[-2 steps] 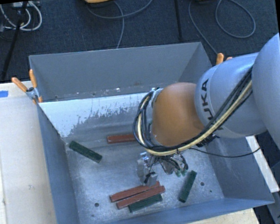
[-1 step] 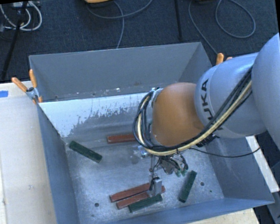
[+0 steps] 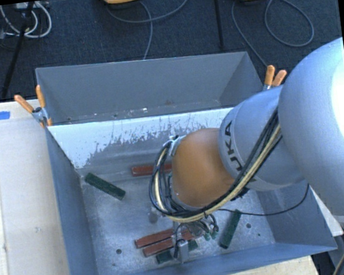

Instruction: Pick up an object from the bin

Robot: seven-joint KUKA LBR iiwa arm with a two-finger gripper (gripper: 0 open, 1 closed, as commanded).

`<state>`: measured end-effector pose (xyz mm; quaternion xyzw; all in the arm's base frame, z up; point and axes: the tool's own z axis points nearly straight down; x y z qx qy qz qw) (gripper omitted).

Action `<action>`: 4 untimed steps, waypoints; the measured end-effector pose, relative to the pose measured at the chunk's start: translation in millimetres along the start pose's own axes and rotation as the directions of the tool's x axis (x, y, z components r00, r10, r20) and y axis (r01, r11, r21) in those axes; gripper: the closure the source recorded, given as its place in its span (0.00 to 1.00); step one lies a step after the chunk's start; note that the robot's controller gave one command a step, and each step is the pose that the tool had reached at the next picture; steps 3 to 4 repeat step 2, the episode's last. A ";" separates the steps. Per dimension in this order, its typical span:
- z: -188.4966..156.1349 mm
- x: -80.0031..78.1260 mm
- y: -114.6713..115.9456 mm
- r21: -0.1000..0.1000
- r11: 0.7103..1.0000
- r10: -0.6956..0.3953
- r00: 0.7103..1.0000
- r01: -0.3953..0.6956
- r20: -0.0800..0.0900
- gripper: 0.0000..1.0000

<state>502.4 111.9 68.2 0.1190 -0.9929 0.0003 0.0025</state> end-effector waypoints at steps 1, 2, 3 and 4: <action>-4.0 -1.4 -1.3 -0.001 1.000 0.006 1.000 -0.006 0.000 1.00; -145.0 -20.4 25.6 0.000 0.999 -0.040 0.999 0.040 0.014 1.00; -145.0 -20.4 25.6 0.000 0.999 -0.040 0.999 0.040 0.014 1.00; -145.0 -20.4 25.6 0.000 0.999 -0.040 0.999 0.040 0.014 1.00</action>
Offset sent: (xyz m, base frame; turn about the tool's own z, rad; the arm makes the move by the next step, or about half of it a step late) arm 0.0000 0.0000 0.0000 0.0000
